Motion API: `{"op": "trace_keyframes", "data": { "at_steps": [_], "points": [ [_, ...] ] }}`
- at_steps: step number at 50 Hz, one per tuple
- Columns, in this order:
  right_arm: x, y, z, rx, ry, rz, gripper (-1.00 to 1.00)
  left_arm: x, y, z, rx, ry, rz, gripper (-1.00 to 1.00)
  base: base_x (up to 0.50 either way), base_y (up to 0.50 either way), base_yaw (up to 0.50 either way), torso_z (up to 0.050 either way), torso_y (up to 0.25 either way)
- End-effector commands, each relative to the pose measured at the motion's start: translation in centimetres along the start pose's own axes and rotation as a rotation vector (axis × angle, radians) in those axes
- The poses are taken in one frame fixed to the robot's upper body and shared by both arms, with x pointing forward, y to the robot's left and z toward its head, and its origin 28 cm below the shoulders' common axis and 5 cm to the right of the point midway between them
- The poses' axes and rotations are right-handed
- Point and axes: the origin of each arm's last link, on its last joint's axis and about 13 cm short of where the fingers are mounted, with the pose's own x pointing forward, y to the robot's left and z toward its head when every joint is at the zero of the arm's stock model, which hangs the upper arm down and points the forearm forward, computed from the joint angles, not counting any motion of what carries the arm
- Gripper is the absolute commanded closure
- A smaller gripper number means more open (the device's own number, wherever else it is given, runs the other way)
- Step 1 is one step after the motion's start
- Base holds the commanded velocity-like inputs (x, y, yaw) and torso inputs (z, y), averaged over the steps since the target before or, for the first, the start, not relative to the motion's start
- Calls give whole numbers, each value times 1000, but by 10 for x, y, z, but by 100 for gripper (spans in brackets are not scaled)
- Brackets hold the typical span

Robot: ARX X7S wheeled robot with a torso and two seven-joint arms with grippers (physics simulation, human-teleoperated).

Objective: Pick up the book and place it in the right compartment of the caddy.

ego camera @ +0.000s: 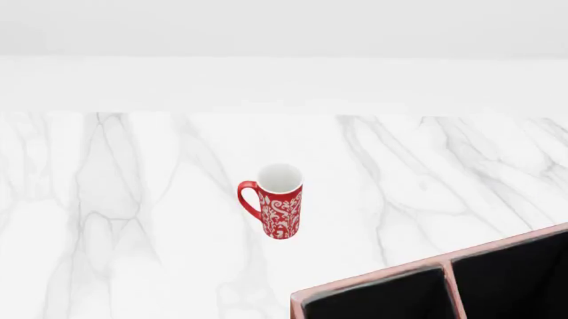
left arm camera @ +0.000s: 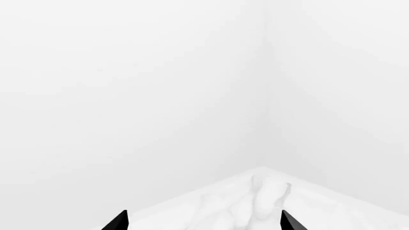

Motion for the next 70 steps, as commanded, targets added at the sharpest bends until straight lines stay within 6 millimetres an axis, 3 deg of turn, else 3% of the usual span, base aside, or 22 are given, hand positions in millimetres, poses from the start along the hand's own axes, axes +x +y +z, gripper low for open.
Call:
{"op": "trace_keyframes", "data": {
  "at_steps": [1, 30, 49, 56, 57, 70],
  "points": [
    [6, -1, -4, 10, -16, -19, 100, 0, -1, 0, 1, 0, -2, -100, 0, 0, 0, 10, 0],
    [14, -3, -20, 47, 73, -18, 100, -1, 0, 1, -3, -1, 2, -100, 0, 0, 0, 0, 1],
    [32, 2, -41, 37, 136, -15, 100, -1, 0, 1, -3, -3, 3, -100, 0, 0, 0, 1, 1],
    [33, 3, -40, 47, 143, 1, 100, 0, -1, 2, -3, -3, 2, -100, 0, 0, 0, 0, 1],
    [32, 3, -40, 48, 149, 14, -100, 0, 0, 2, -3, -4, 1, -100, 0, 0, 0, 0, 0],
    [34, 6, -40, 52, 152, 26, -100, -1, -1, 1, -4, -3, 2, -100, 0, 0, 0, 0, 0]
  ]
}}
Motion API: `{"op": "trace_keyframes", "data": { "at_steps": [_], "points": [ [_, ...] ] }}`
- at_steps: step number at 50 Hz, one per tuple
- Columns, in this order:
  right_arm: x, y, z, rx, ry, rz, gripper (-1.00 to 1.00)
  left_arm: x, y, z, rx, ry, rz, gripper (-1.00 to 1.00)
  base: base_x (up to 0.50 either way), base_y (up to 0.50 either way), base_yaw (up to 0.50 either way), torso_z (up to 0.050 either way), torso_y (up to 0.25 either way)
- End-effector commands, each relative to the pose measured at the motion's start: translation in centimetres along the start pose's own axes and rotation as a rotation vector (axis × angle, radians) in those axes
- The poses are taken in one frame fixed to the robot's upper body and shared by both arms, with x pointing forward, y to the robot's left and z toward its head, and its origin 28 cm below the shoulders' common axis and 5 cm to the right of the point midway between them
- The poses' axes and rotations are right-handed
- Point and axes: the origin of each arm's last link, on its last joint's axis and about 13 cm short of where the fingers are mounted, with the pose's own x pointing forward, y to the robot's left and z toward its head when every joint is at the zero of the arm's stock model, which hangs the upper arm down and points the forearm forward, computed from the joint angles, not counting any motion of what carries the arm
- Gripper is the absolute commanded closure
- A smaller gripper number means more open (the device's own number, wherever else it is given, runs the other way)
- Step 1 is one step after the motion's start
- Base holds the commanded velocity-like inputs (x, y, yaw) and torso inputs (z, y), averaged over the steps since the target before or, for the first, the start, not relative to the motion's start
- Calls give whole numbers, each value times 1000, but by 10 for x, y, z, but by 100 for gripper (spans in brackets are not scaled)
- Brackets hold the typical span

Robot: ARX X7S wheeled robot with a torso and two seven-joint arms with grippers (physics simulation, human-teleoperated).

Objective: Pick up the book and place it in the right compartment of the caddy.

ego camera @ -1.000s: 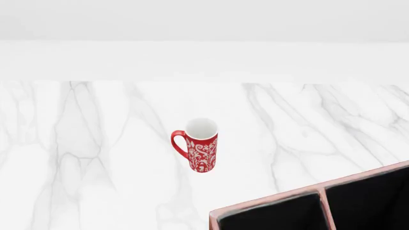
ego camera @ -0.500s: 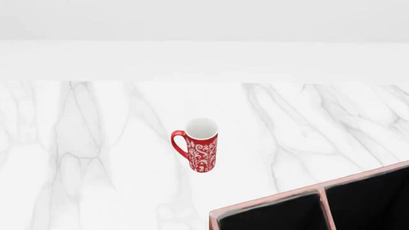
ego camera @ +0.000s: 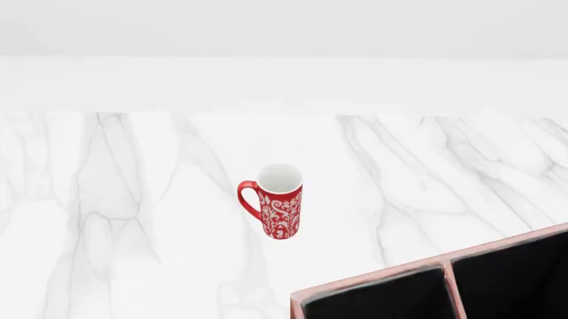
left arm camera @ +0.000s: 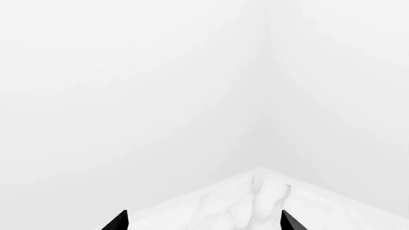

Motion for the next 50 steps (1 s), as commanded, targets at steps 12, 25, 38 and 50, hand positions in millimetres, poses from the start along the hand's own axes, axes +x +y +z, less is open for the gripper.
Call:
{"op": "trace_keyframes", "data": {
  "at_steps": [12, 25, 38, 50],
  "points": [
    [1, 3, 2, 5, -4, 20, -100, 0, -1, 1, 0, -2, -3, -100, 0, 0, 0, 0, 0],
    [-10, 33, 32, -23, -180, 71, -100, 12, -44, 33, 18, -55, -163, -100, 0, 0, 0, 0, 0],
    [-7, 91, 37, -111, -283, 266, -100, 15, -138, 57, -15, -96, -500, -100, 0, 0, 0, 0, 0],
    [1, 135, 21, -176, -280, 437, -100, -8, -211, 82, -44, -123, -828, -100, 0, 0, 0, 0, 0]
  ]
}}
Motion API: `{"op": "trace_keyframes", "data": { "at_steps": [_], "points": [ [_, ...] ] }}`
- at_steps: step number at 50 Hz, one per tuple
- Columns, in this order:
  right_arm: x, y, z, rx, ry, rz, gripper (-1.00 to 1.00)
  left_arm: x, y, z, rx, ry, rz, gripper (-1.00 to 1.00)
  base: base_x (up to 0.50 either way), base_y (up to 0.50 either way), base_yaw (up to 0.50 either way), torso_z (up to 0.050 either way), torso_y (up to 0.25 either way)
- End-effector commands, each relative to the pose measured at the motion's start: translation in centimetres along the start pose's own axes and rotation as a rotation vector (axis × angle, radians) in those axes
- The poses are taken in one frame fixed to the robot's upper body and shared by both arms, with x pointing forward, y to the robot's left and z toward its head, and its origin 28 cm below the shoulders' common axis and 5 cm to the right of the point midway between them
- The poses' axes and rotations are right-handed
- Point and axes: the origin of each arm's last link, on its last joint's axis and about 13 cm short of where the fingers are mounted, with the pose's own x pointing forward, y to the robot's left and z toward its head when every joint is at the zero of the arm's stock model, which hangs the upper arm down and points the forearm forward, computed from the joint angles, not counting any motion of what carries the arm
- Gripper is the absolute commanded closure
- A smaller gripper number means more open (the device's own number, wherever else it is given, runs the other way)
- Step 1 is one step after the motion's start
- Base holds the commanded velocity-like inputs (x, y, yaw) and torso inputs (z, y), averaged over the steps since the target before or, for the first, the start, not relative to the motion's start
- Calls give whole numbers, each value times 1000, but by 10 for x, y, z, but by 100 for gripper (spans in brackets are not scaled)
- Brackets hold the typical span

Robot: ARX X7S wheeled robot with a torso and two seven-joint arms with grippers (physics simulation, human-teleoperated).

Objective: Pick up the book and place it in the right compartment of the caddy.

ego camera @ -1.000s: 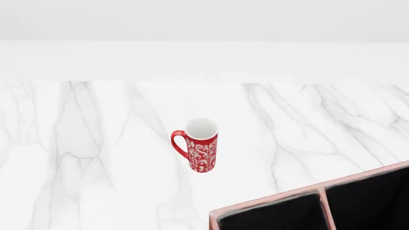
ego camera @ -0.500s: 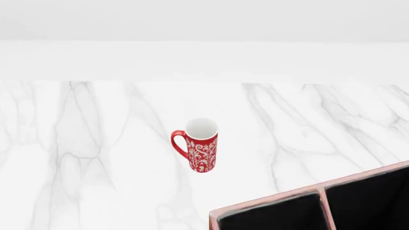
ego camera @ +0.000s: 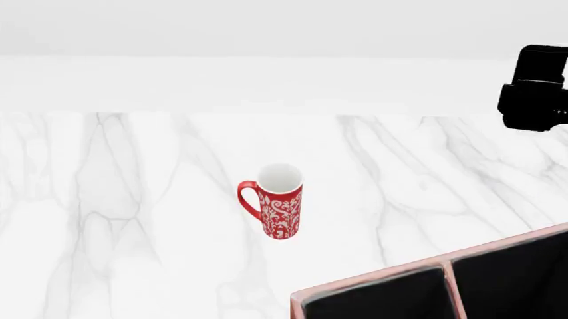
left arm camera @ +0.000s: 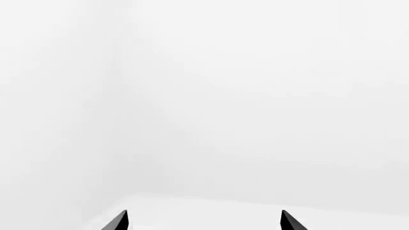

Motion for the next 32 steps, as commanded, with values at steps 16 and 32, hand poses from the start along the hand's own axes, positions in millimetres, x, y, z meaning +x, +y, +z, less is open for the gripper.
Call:
{"op": "trace_keyframes", "data": {
  "at_steps": [16, 32],
  "points": [
    [20, 63, -29, -58, -10, 288, -100, 14, -93, 42, -29, -51, -418, -100, 0, 0, 0, 0, 0],
    [22, 76, -38, -86, 12, 340, -100, 13, -102, 43, -30, -58, -467, -100, 0, 0, 0, 0, 0]
  ]
}}
